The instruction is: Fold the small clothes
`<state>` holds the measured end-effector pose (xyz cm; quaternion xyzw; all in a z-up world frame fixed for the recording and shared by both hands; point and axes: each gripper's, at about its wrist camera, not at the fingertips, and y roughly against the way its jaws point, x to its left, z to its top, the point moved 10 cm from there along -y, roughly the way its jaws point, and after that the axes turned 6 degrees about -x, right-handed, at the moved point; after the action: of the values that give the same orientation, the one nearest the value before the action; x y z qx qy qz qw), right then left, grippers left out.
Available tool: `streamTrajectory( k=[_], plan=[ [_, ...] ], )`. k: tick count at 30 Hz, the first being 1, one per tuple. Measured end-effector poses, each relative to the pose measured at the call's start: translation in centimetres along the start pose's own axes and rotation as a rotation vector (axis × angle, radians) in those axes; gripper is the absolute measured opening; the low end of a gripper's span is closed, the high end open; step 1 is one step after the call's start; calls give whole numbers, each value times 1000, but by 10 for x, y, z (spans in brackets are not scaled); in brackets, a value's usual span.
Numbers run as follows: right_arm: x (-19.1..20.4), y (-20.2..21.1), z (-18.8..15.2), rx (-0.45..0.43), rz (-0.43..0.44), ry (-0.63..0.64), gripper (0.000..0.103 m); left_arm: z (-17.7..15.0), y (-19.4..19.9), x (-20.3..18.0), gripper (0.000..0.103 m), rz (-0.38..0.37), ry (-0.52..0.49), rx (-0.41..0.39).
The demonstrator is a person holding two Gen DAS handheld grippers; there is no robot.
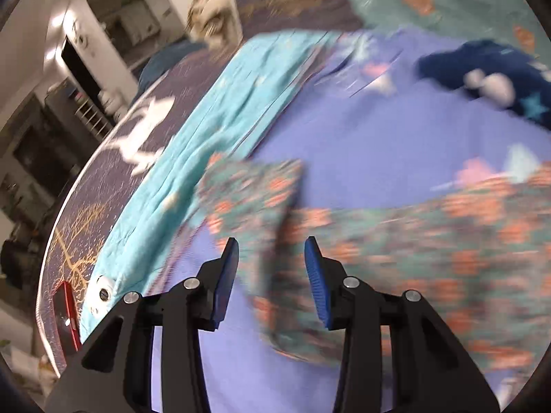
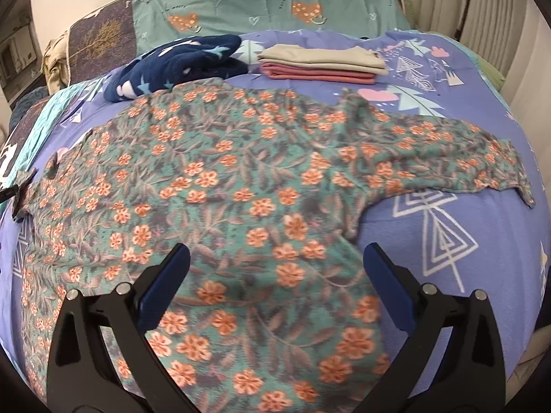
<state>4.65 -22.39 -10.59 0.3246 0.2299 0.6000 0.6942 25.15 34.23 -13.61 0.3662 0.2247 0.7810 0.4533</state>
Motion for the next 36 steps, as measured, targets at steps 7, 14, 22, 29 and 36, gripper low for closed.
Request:
streamTrajectory(
  k=[7, 14, 22, 29, 36],
  plan=[
    [9, -1, 4, 5, -10, 22, 101, 1, -42, 10, 3, 21, 34, 83],
    [6, -1, 9, -9, -23, 19, 101, 53, 58, -37, 2, -304, 157, -153],
    [12, 1, 4, -5, 9, 9, 101, 67, 276, -193, 4, -820, -56, -460],
    [-6, 10, 4, -24, 40, -27, 99, -33, 256, -299, 37, -846, -335, -289],
    [13, 0, 19, 19, 321, -93, 57, -77, 227, -241, 53, -692, -303, -279]
  ],
)
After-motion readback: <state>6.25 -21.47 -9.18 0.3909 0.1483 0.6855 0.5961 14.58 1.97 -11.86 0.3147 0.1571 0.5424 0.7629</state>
